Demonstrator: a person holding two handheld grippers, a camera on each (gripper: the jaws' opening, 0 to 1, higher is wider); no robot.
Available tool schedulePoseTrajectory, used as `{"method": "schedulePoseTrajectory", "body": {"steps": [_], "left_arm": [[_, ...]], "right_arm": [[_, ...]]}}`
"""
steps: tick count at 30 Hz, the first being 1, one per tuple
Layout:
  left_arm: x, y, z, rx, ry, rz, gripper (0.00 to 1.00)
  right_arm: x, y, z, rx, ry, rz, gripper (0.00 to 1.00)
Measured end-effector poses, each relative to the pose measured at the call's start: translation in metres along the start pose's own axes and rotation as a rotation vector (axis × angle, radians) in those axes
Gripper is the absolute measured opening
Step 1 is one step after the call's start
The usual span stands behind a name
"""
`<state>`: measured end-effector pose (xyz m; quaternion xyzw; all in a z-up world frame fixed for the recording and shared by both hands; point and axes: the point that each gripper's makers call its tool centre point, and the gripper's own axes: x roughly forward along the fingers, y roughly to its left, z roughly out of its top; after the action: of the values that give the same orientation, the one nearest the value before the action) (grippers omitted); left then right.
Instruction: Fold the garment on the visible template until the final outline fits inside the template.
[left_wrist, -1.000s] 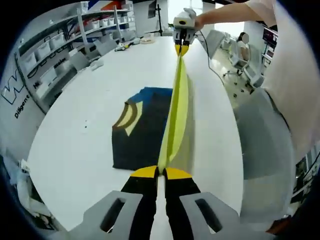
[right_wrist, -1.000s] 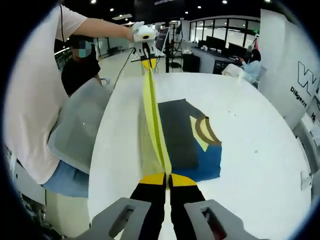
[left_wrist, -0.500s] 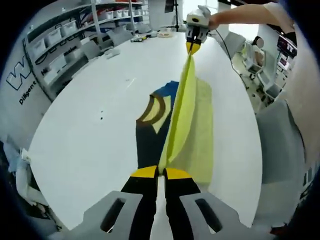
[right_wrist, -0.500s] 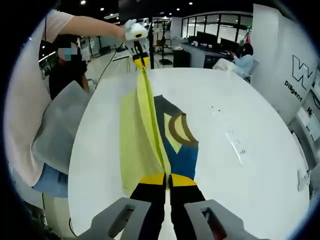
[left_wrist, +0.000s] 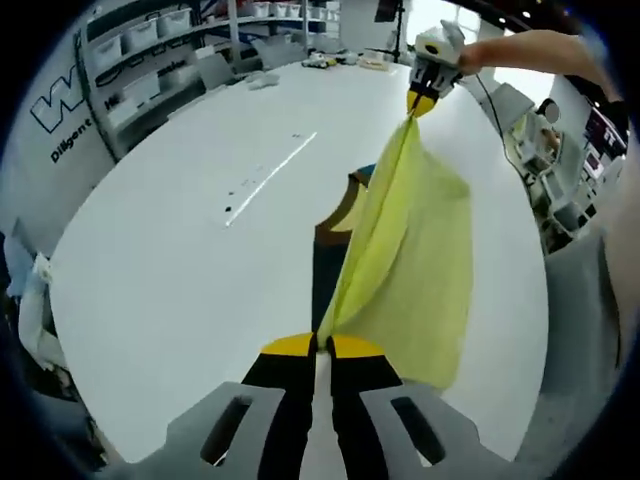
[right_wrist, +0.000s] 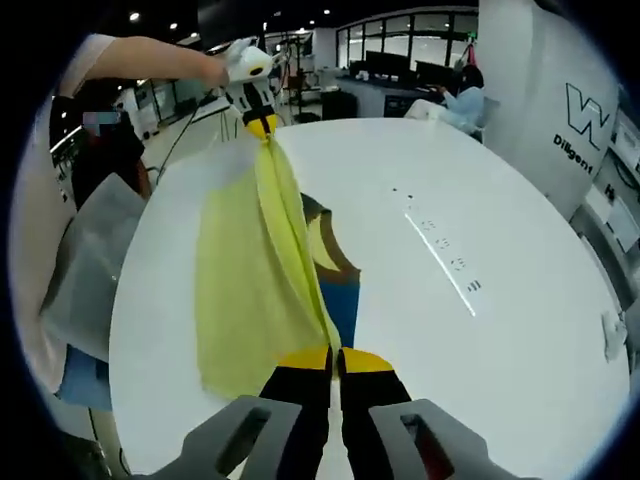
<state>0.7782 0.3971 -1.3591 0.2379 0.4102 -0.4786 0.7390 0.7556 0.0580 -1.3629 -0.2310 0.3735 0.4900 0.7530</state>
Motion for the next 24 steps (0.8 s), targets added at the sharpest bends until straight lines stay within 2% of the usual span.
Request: {"method": "schedulePoseTrajectory", "body": {"steps": [7,9,13,15,20,24], "left_arm": [[0.024,0.018,-0.007,-0.11,0.017,0.007,0.03],[0.031,0.021,-0.007,-0.172,0.007,0.009,0.03],[0.041,0.027,-0.012,-0.222,0.018,0.011,0.04],[0.046,0.027,-0.012,-0.296,0.007,-0.001,0.04],[0.054,0.031,-0.017,-0.315,0.006,0.014,0.04],[0.056,0.04,-0.018,-0.371,-0.033,0.064,0.06]], "right_arm": [[0.023,-0.015,-0.009,0.042,0.02,-0.019,0.0],[0.029,-0.019,-0.013,0.06,0.03,-0.023,0.0],[0.039,-0.024,-0.02,0.087,0.042,-0.028,0.0],[0.043,-0.027,-0.022,0.09,0.051,-0.036,0.0],[0.052,-0.031,-0.029,0.13,0.071,-0.057,0.0],[0.054,-0.035,-0.036,0.147,0.09,-0.09,0.0]]}}
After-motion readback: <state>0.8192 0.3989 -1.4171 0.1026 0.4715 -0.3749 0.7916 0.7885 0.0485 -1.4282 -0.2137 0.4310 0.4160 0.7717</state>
